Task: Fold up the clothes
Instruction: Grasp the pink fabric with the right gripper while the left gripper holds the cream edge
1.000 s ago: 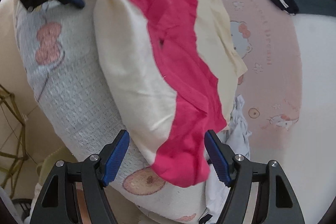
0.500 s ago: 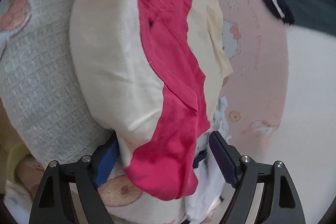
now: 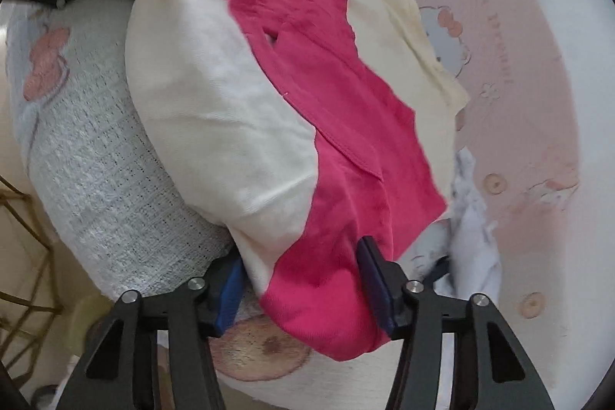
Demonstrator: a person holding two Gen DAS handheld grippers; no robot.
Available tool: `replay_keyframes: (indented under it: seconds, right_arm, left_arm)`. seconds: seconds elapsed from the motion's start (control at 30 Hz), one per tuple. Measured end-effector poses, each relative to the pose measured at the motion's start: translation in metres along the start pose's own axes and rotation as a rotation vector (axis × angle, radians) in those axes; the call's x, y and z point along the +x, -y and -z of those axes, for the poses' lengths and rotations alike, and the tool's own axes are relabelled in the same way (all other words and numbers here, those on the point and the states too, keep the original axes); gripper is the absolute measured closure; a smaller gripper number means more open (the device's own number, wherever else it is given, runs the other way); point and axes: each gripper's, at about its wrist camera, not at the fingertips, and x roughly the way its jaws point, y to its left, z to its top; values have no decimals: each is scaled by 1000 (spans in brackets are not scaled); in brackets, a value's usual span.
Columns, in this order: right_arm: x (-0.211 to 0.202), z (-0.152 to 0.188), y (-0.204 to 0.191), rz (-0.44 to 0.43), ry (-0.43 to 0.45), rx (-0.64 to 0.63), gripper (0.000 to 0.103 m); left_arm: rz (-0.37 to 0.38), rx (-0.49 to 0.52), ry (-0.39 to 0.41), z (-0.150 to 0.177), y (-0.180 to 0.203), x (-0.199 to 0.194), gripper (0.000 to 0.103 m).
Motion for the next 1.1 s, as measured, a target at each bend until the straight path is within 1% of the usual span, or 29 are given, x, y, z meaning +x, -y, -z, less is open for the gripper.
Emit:
replay_keyframes:
  seconds: [0.03, 0.07, 0.1, 0.23, 0.37, 0.47, 0.53, 0.57, 0.63, 0.7, 0.77, 0.83, 0.9, 1.0, 1.1]
  right_arm:
    - [-1, 1, -1, -23, 2, 11, 56]
    - [-2, 3, -1, -44, 3, 23, 64]
    - [-3, 3, 0, -65, 3, 38, 67]
    - [-7, 10, 3, -155, -10, 137, 71]
    - [-2, 12, 27, -283, -43, 311, 73]
    - [3, 12, 46, -372, -67, 446, 80]
    - [8, 13, 62, -451, -90, 555, 81]
    - [10, 13, 68, -477, -96, 593, 82]
    - [11, 14, 81, -541, -111, 674, 82]
    - [14, 14, 90, -594, -137, 706, 82]
    - [19, 12, 100, -651, -173, 736, 82]
    - [32, 10, 114, -724, -217, 795, 82]
    - [44, 8, 127, -786, -260, 840, 82]
    - [54, 1, 146, -793, -259, 880, 82]
    - [66, -1, 162, -808, -250, 959, 82]
  left_arm:
    - [40, -52, -9, -1, -8, 2, 86]
    - [80, -98, -19, -2, -16, 4, 86]
    - [119, -142, -27, -2, -23, 6, 86]
    - [250, -302, -59, -2, -46, 14, 86]
    - [397, -481, -98, 4, -70, 23, 86]
    - [521, -631, -132, 11, -90, 30, 86]
    - [605, -725, -153, 17, -105, 36, 86]
    - [647, -770, -161, 20, -112, 38, 86]
    - [730, -834, -167, 26, -126, 43, 86]
    - [800, -854, -170, 29, -139, 46, 85]
    - [842, -874, -179, 31, -148, 51, 85]
    - [875, -901, -188, 32, -157, 57, 85]
    - [868, -922, -193, 32, -167, 64, 85]
    - [850, -943, -204, 29, -183, 79, 85]
    - [824, -967, -222, 28, -192, 86, 84]
